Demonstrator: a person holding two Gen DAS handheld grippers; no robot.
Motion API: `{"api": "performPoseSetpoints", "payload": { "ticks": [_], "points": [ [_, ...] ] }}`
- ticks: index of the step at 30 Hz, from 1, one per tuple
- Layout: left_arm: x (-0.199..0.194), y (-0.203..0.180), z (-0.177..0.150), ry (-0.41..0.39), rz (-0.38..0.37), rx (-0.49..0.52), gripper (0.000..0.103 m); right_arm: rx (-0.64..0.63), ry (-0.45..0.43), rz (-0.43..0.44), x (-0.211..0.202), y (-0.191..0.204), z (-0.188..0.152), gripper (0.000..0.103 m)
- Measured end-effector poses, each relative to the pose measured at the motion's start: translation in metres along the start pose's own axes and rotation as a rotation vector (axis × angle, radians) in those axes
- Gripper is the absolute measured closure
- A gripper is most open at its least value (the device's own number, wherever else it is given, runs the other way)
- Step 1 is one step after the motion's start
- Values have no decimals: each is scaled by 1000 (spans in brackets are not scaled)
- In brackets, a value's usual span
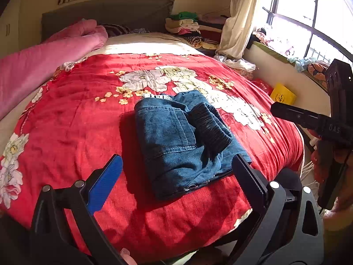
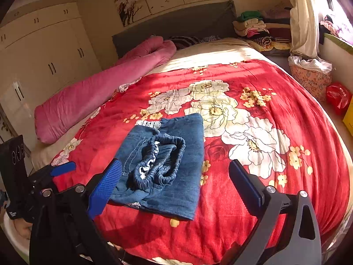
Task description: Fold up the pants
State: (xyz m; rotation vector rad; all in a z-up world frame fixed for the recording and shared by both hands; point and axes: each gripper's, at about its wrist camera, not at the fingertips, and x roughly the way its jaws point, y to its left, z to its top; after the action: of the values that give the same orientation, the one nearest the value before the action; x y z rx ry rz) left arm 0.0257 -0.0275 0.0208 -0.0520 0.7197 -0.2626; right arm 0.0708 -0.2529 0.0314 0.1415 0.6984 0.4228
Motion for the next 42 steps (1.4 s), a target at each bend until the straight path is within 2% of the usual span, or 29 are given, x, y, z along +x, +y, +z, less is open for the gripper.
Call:
{"api": "performPoseSetpoints", "payload": {
  "ticks": [25,34,40,42],
  "points": [
    [27,23,-5,48,37,-61,10,25,62,-9,28,-17,-17,6],
    [71,55,11,120,-2,-199,10,89,145,-29,78,-30,-10,6],
    [101,61,15,170,-54,-238,10,177,192,67,109,-43,-16,7],
    [111,60,13,184,-55,-228,10,188,196,80,115,-46,-18,12]
  ]
}}
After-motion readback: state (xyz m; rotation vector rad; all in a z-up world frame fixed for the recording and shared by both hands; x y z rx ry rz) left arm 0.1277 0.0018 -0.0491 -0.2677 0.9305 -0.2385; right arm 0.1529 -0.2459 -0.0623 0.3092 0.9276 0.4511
